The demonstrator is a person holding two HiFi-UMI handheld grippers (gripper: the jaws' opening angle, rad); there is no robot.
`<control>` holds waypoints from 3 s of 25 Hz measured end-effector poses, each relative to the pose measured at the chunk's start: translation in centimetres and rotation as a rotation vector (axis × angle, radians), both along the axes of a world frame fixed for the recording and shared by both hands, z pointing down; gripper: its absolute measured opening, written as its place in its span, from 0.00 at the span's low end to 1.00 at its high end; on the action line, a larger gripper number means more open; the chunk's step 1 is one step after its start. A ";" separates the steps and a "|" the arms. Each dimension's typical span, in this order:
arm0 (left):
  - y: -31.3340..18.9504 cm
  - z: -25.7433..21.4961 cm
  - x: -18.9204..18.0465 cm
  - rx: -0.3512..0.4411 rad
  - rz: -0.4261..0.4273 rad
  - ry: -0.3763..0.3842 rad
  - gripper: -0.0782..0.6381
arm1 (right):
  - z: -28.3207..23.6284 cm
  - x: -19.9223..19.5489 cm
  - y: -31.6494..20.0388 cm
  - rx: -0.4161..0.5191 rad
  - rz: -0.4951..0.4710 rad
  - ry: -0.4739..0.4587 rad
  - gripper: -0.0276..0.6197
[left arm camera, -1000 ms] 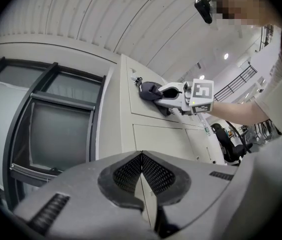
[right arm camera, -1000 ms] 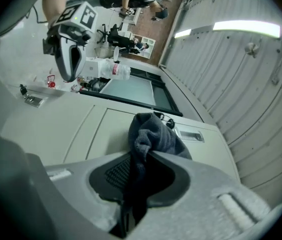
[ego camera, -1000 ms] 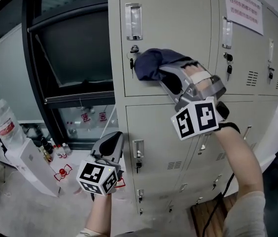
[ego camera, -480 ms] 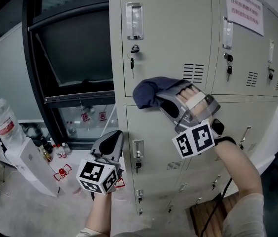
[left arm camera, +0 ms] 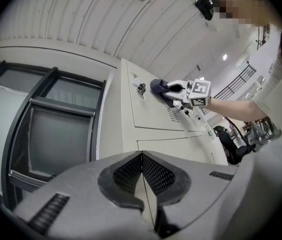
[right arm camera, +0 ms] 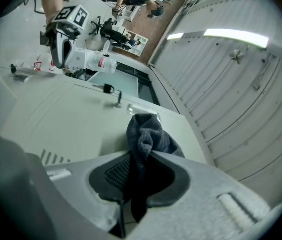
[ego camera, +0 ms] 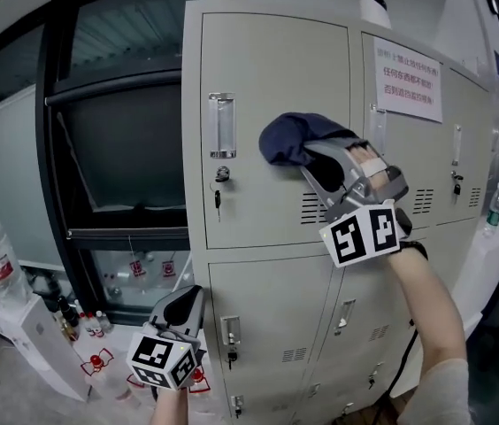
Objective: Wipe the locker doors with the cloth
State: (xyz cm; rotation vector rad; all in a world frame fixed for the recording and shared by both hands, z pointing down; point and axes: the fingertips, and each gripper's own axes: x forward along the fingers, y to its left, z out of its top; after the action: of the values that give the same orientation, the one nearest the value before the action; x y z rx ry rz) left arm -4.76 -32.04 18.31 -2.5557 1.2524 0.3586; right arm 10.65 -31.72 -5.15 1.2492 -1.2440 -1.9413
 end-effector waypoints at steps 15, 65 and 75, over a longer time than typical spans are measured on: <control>-0.3 -3.4 0.1 -0.017 -0.008 0.000 0.11 | -21.0 5.5 -0.1 0.074 0.025 -0.242 0.14; 2.2 10.9 2.2 -0.198 0.059 -0.008 0.11 | 16.6 4.8 -1.3 -0.173 0.081 -0.133 0.13; 2.4 11.5 2.3 -0.212 0.068 -0.005 0.11 | 20.1 4.5 -1.4 -0.210 0.090 -0.122 0.13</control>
State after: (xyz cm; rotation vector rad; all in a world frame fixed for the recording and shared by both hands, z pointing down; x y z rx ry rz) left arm -2.42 -29.61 29.83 -2.7798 1.2658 0.2441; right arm 15.11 -33.15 14.93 1.3062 -1.3882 -1.6452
